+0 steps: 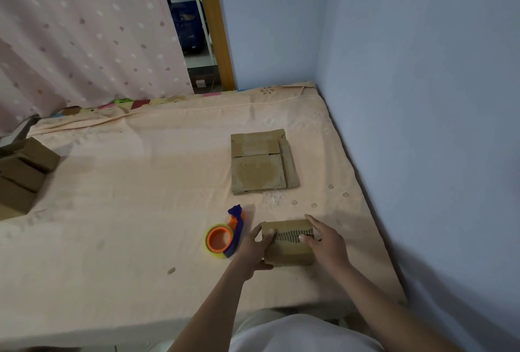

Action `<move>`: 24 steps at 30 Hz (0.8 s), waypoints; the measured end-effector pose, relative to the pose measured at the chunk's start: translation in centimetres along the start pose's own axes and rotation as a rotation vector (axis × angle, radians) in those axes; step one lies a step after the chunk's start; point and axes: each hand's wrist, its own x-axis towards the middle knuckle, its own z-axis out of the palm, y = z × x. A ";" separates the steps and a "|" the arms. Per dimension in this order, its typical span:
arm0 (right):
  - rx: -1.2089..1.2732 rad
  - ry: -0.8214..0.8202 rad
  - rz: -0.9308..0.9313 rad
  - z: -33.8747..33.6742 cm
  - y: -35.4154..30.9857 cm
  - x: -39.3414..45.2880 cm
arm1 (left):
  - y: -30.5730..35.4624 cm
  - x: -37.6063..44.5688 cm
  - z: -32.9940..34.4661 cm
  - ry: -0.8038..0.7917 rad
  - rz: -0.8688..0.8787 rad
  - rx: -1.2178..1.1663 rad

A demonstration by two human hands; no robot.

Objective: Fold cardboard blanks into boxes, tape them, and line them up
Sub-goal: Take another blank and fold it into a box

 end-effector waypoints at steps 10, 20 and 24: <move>0.432 -0.327 0.213 -2.6 -1.3 0.7 | 1.4 -1.3 -0.7 -0.083 0.317 -0.014; 0.355 -0.164 -0.119 -1.8 -1.7 0.3 | 2.8 -2.3 -0.2 -0.127 0.158 -0.067; 0.298 -0.141 -0.224 -0.6 -2.0 0.0 | 2.7 -1.7 0.2 -0.104 0.064 -0.236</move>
